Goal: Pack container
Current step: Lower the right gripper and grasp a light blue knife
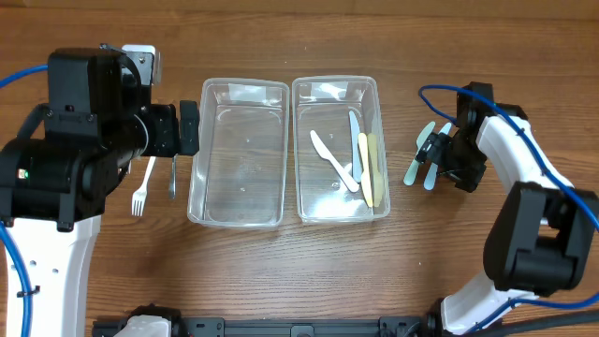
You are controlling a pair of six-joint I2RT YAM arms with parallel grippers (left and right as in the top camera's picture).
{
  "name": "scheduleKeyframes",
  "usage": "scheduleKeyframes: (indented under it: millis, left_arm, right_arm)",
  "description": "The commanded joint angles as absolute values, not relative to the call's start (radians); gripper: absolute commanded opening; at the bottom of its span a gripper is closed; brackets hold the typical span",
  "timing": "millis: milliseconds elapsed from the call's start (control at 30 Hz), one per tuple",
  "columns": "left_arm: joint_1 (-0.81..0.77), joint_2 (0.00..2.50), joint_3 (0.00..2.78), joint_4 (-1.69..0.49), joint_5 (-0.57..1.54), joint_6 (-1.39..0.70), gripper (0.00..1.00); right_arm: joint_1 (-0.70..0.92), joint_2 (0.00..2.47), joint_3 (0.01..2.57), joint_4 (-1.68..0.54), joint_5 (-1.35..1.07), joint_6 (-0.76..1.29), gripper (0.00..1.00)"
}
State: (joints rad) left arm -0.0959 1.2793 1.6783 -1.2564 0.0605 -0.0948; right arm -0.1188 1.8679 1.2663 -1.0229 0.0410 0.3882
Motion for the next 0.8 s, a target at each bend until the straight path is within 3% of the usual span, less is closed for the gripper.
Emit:
scheduleKeyframes:
  millis: [0, 767]
  left_arm:
    - [-0.088, 1.283, 1.685, -1.257, 0.071, -0.082, 1.0]
    - [-0.088, 1.283, 1.685, -1.277, 0.07, -0.082, 1.0]
  right_arm:
    - [-0.119, 1.89, 1.264, -1.003, 0.044, 0.385, 0.87]
    - [-0.12, 1.948, 1.262, -0.984, 0.07, 0.397, 0.85]
